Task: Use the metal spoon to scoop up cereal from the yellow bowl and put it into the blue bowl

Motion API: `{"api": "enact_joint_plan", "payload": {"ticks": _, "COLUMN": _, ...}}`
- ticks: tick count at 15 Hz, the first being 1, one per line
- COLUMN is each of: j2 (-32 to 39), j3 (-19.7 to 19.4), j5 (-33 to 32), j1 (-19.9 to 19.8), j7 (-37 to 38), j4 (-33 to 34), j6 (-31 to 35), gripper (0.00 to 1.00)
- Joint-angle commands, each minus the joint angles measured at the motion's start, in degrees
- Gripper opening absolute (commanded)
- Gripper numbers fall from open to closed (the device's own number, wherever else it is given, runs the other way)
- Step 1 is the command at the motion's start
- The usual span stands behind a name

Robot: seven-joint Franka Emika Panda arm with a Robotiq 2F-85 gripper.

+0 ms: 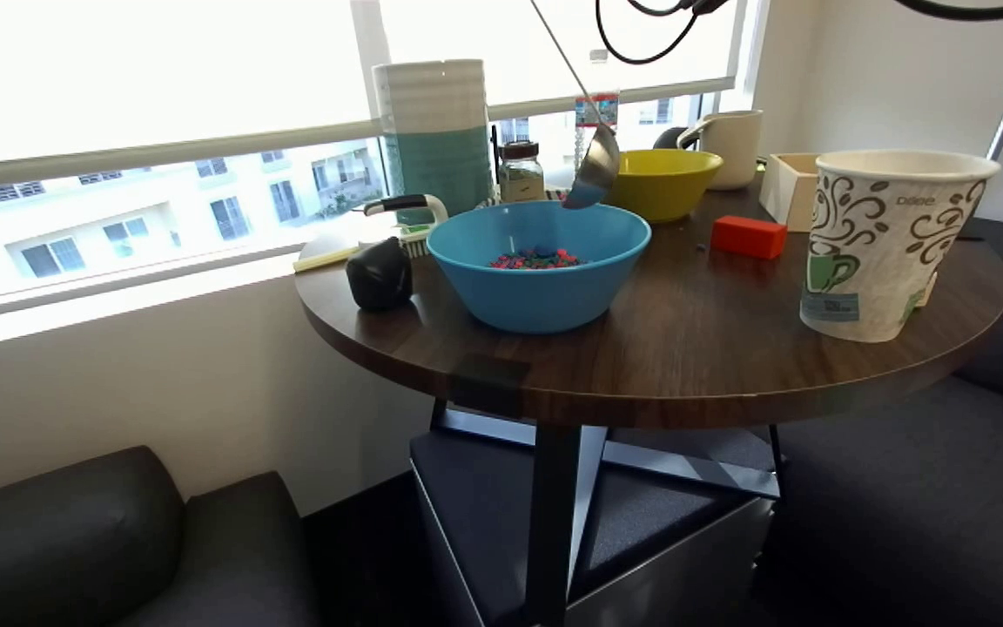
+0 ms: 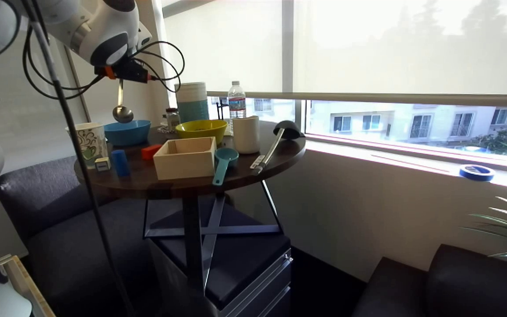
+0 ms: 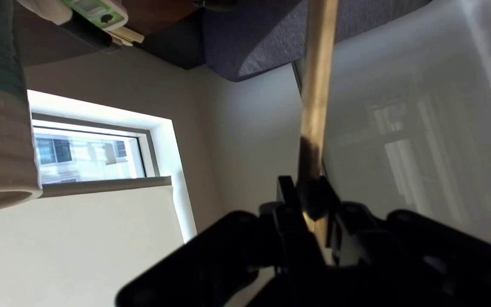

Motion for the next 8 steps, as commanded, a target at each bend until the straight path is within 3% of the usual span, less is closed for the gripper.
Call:
{"api": "enact_joint_plan", "payload": {"ticks": 1, "j2": 7.0, "j3": -0.9, "j5": 1.1, "j1": 3.0, "j7": 1.7, "j4": 4.6, "j6": -2.5, "gripper": 0.04}}
{"api": "enact_joint_plan", "payload": {"ticks": 8, "j2": 16.8, "j3": 0.0, "j5": 2.2, "j1": 2.6, "j7": 4.1, "j4": 10.0, "j6": -10.3, "gripper": 0.04}}
